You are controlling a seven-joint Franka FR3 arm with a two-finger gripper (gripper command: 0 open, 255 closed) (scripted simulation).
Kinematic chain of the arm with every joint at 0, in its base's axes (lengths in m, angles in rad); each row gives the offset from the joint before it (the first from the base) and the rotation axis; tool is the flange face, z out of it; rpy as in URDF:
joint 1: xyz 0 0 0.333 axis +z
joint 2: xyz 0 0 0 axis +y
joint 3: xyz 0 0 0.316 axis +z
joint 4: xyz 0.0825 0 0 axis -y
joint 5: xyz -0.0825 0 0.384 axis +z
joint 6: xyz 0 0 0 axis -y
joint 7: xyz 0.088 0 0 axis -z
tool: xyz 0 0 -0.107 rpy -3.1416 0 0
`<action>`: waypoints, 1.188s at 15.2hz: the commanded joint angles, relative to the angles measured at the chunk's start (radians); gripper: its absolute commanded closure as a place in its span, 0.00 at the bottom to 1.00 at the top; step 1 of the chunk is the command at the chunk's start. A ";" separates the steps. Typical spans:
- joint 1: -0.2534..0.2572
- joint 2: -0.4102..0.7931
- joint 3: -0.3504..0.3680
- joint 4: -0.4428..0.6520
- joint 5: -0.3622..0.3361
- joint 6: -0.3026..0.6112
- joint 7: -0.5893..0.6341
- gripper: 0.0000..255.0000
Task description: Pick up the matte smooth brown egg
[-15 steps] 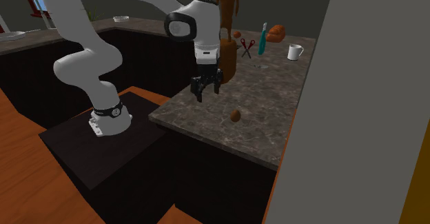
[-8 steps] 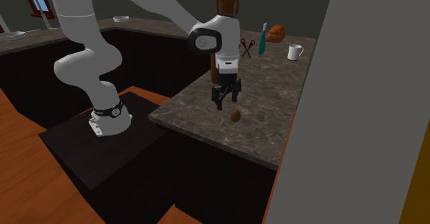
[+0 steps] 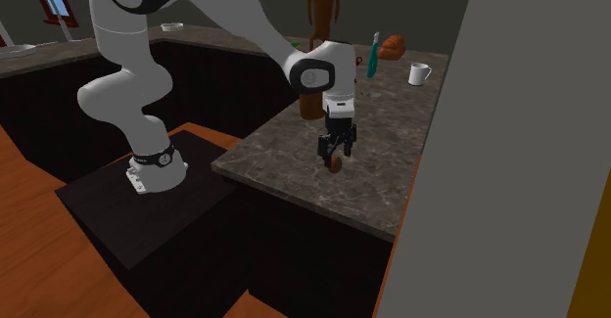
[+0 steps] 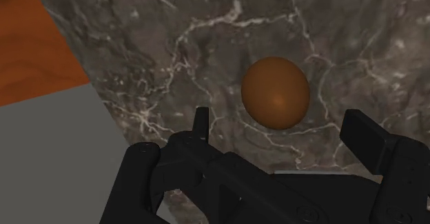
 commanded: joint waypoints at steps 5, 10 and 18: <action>0.009 0.041 -0.015 -0.005 -0.031 0.042 0.025 0.00; 0.009 0.041 -0.014 -0.004 -0.030 0.041 0.025 1.00; 0.002 0.013 -0.004 0.000 -0.010 0.012 0.007 1.00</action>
